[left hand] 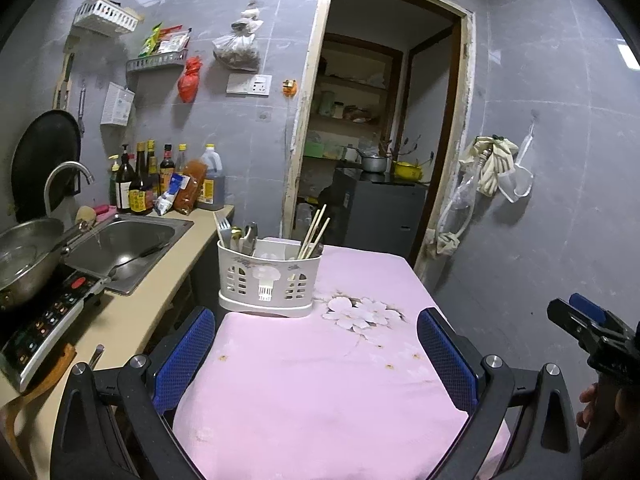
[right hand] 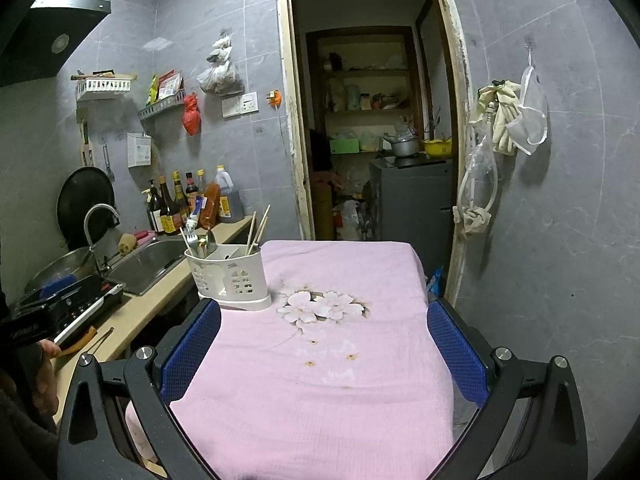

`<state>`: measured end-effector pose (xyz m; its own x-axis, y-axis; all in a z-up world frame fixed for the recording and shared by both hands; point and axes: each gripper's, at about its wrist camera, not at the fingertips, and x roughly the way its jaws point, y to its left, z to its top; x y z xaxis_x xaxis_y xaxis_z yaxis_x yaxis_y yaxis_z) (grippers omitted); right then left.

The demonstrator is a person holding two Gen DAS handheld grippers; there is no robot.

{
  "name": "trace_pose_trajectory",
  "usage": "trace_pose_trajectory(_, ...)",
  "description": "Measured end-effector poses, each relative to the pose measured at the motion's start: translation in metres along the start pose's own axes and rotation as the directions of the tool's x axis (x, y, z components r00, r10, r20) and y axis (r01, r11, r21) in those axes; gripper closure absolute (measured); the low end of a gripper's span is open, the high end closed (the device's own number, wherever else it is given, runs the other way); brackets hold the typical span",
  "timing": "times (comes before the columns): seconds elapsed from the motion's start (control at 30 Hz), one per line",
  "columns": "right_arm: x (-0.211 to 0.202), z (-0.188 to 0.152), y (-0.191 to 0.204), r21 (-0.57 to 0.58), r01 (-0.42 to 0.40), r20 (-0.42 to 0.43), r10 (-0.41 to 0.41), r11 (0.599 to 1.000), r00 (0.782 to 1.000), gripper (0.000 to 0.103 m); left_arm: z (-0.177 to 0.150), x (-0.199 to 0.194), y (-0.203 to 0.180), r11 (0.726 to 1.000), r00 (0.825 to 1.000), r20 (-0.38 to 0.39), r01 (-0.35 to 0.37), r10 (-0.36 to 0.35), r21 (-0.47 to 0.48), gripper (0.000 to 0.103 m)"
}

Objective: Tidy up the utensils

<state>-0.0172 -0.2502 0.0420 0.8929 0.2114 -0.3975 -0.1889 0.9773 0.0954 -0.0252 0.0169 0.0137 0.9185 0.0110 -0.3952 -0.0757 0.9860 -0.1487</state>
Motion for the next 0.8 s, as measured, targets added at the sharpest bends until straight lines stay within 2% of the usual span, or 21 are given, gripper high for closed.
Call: trace_pose_trajectory(0.8,0.0004,0.0001,0.0006,0.002,-0.001,-0.002,0.001,1.0,1.0,0.002,-0.0005,-0.0009,-0.0003,1.0,1.0,0.002,0.003,-0.003,0.005,0.001)
